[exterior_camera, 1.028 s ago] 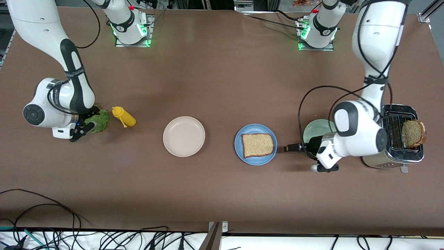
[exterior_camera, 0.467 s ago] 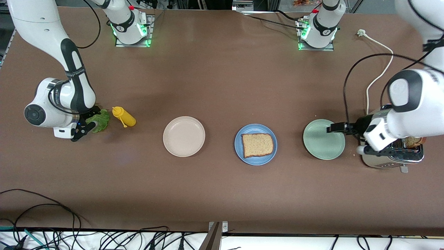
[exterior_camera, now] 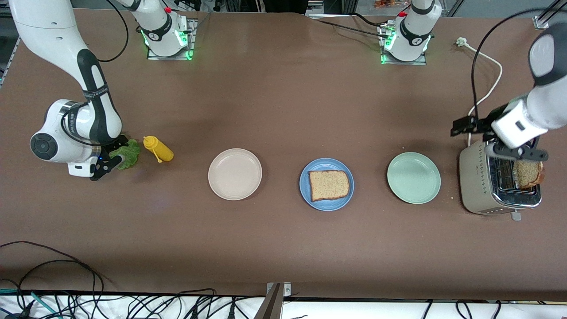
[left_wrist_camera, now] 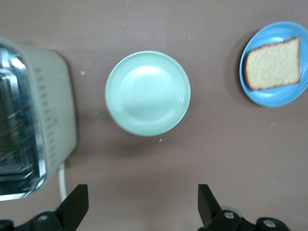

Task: Make sandwich in blue plate with both arms
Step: 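Release the bread and raise the left gripper while the right gripper grasps lettuce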

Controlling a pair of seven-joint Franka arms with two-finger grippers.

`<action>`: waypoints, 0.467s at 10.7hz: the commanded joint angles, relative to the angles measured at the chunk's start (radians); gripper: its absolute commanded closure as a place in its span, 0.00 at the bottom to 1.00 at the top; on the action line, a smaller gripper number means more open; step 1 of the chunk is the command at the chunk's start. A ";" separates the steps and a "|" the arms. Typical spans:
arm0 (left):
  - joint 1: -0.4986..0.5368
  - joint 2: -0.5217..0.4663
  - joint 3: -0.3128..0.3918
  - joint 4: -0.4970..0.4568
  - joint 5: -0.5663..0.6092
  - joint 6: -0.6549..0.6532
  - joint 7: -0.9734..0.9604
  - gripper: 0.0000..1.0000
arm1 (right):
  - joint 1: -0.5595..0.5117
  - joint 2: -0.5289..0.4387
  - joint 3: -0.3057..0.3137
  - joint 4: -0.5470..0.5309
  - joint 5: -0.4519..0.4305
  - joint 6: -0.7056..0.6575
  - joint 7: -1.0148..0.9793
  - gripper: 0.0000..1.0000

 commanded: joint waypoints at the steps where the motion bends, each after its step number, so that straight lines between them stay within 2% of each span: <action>1: 0.006 -0.158 -0.100 -0.067 0.135 -0.063 -0.099 0.00 | -0.009 0.000 0.004 -0.005 0.034 -0.002 -0.021 0.38; 3: 0.018 -0.184 -0.143 -0.044 0.156 -0.114 -0.144 0.00 | -0.009 0.000 0.003 -0.005 0.034 -0.002 -0.021 0.80; 4: 0.019 -0.186 -0.147 -0.020 0.157 -0.137 -0.144 0.00 | -0.010 0.000 0.003 -0.003 0.036 -0.004 -0.021 0.97; 5: 0.019 -0.184 -0.153 0.005 0.162 -0.158 -0.142 0.00 | -0.012 0.000 0.004 -0.003 0.036 -0.002 -0.021 1.00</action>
